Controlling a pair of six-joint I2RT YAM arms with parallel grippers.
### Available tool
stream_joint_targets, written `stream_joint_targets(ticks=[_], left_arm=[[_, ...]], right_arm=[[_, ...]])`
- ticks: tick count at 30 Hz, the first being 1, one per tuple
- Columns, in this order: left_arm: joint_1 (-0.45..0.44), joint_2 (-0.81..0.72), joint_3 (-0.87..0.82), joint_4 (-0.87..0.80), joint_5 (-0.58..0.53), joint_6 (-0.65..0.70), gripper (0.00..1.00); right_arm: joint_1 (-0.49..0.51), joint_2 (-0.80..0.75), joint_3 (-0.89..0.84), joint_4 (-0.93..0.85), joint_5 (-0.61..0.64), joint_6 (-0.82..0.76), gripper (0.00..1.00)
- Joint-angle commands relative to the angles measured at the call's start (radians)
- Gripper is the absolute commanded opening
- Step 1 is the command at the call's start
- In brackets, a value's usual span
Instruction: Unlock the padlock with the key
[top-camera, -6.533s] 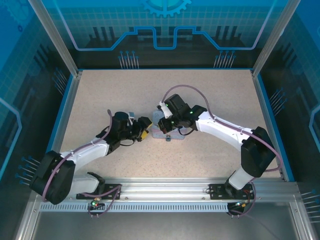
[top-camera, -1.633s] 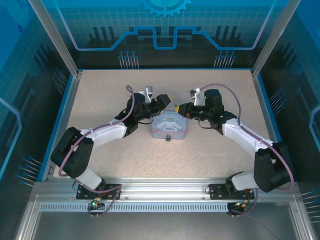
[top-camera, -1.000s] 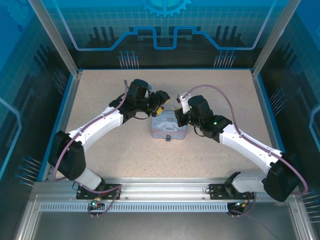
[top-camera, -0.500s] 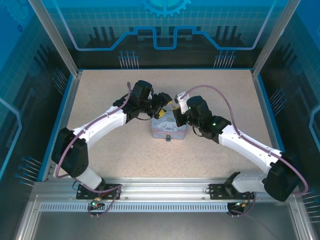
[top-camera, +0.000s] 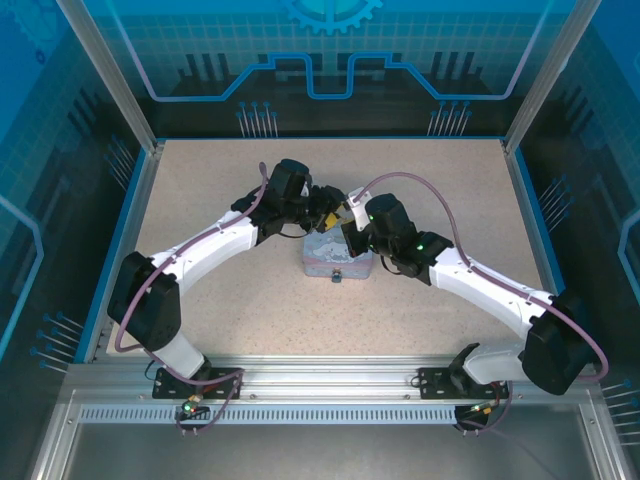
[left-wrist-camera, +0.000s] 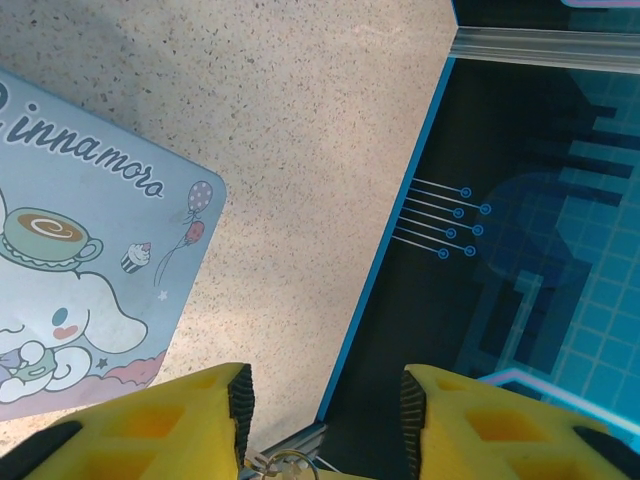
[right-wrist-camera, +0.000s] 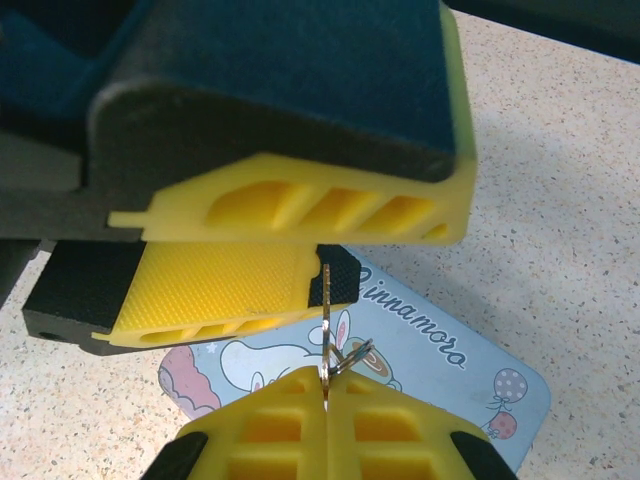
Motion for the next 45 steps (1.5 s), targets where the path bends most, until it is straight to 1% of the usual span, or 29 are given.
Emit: stream_joint_targets(ticks=[1, 6, 13, 16, 20, 21, 22, 24, 26, 27, 28, 30, 31, 33, 34, 35, 39, 42, 43, 45], left_arm=[[-0.009, 0.012, 0.008, 0.026, 0.027, -0.004, 0.41], [-0.010, 0.016, -0.007, 0.046, 0.031, -0.010, 0.30], [-0.015, 0.025, -0.010, 0.056, 0.036, -0.004, 0.23], [-0.018, 0.030, -0.013, 0.060, 0.039, 0.001, 0.15], [-0.020, 0.035, -0.018, 0.069, 0.039, 0.001, 0.02], [-0.019, 0.036, -0.019, 0.071, 0.038, 0.001, 0.00], [-0.019, 0.037, -0.021, 0.072, 0.036, 0.002, 0.00], [-0.018, 0.036, -0.024, 0.079, 0.023, 0.031, 0.00], [-0.014, 0.028, -0.030, 0.085, 0.000, 0.081, 0.00], [-0.012, 0.021, -0.041, 0.112, -0.009, 0.107, 0.00], [-0.007, 0.012, -0.052, 0.132, -0.022, 0.139, 0.00], [-0.001, -0.006, -0.079, 0.178, -0.044, 0.191, 0.00], [0.002, -0.014, -0.090, 0.200, -0.048, 0.219, 0.00], [0.005, -0.024, -0.106, 0.246, -0.049, 0.262, 0.00], [0.006, -0.027, -0.108, 0.261, -0.050, 0.284, 0.00], [0.006, -0.027, -0.108, 0.273, -0.053, 0.306, 0.00], [0.006, -0.039, -0.110, 0.296, -0.077, 0.359, 0.00], [0.003, -0.057, -0.130, 0.328, -0.126, 0.402, 0.00], [0.000, -0.070, -0.146, 0.350, -0.152, 0.409, 0.00], [-0.001, -0.091, -0.174, 0.393, -0.192, 0.421, 0.00]], right_arm=[[0.010, 0.011, 0.036, 0.015, 0.002, -0.010, 0.00], [0.010, 0.012, 0.035, 0.014, 0.004, -0.009, 0.00], [0.010, 0.016, 0.039, 0.015, 0.009, -0.007, 0.00], [0.011, 0.017, 0.041, 0.013, 0.012, -0.007, 0.00], [0.011, 0.015, 0.042, 0.009, 0.018, -0.003, 0.00], [0.010, 0.013, 0.044, 0.005, 0.023, -0.002, 0.00], [0.009, 0.009, 0.044, -0.002, 0.026, 0.002, 0.01], [-0.007, -0.012, 0.047, -0.031, 0.022, 0.017, 0.22], [-0.051, -0.046, 0.034, -0.053, -0.016, 0.052, 0.44], [-0.080, -0.067, 0.022, -0.058, -0.046, 0.077, 0.51], [-0.119, -0.092, 0.006, -0.061, -0.092, 0.107, 0.55], [-0.184, -0.140, -0.028, -0.059, -0.166, 0.161, 0.61], [-0.213, -0.160, -0.042, -0.061, -0.197, 0.188, 0.66], [-0.252, -0.189, -0.048, -0.081, -0.240, 0.219, 0.81], [-0.261, -0.197, -0.041, -0.101, -0.243, 0.227, 0.96], [-0.269, -0.199, -0.033, -0.120, -0.245, 0.230, 1.00], [-0.309, -0.170, 0.020, -0.174, -0.295, 0.275, 1.00], [-0.336, -0.123, 0.083, -0.262, -0.244, 0.361, 1.00], [-0.352, -0.105, 0.096, -0.276, -0.260, 0.372, 1.00], [-0.392, -0.081, 0.084, -0.236, -0.328, 0.421, 1.00]])
